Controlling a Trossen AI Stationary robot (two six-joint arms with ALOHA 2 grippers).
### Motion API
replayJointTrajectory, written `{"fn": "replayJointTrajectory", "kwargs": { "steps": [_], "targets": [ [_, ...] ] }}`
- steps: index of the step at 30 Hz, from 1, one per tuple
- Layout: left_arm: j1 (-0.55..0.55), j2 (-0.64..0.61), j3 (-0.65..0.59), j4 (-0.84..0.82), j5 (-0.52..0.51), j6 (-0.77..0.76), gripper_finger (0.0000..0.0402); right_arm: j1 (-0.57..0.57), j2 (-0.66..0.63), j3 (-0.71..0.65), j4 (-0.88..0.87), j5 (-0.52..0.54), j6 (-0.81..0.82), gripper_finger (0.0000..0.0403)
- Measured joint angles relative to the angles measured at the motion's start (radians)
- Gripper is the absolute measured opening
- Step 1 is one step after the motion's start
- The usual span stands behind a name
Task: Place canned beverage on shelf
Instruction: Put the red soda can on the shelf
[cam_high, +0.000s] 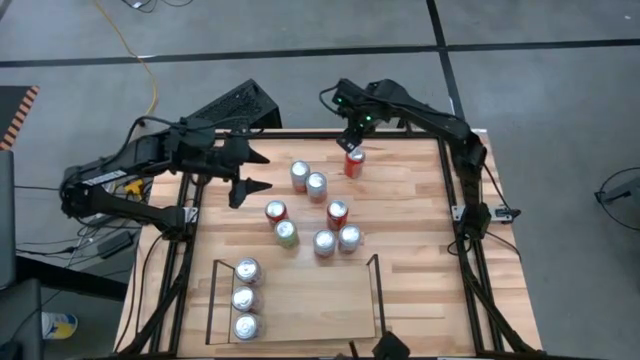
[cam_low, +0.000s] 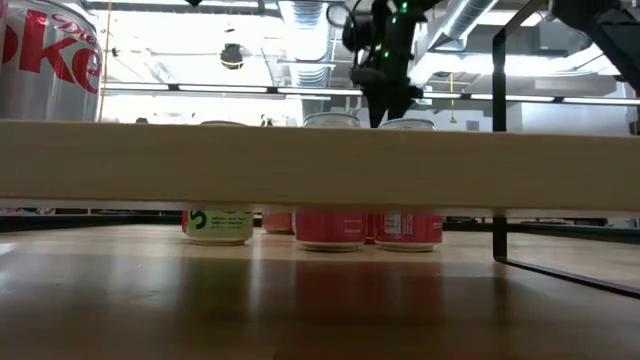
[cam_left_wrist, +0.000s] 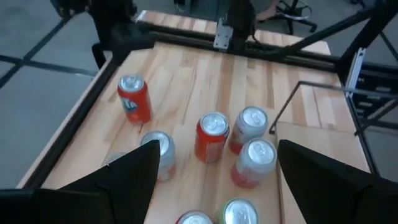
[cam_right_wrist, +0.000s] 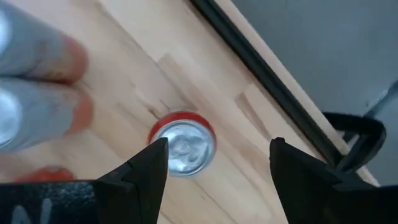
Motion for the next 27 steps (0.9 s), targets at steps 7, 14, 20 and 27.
{"fn": "replayJointTrajectory", "kwargs": {
  "steps": [7, 14, 20, 27],
  "targets": [
    [0.003, 0.016, 0.000, 0.039, -0.026, 0.010, 0.0309, 0.014, 0.010, 0.000, 0.010, 0.002, 0.099, 0.0260],
    [0.017, 0.017, 0.000, 0.044, -0.027, 0.010, 0.0309, 0.007, 0.010, 0.000, -0.030, 0.025, 0.141, 0.0260],
    [0.016, 0.017, 0.000, 0.043, -0.025, 0.001, 0.0309, 0.026, 0.010, 0.000, -0.029, 0.048, 0.231, 0.0260],
    [0.016, 0.017, 0.000, 0.040, -0.009, 0.001, 0.0309, 0.051, 0.006, -0.093, -0.008, 0.059, 0.312, 0.0260]
  ]
}}
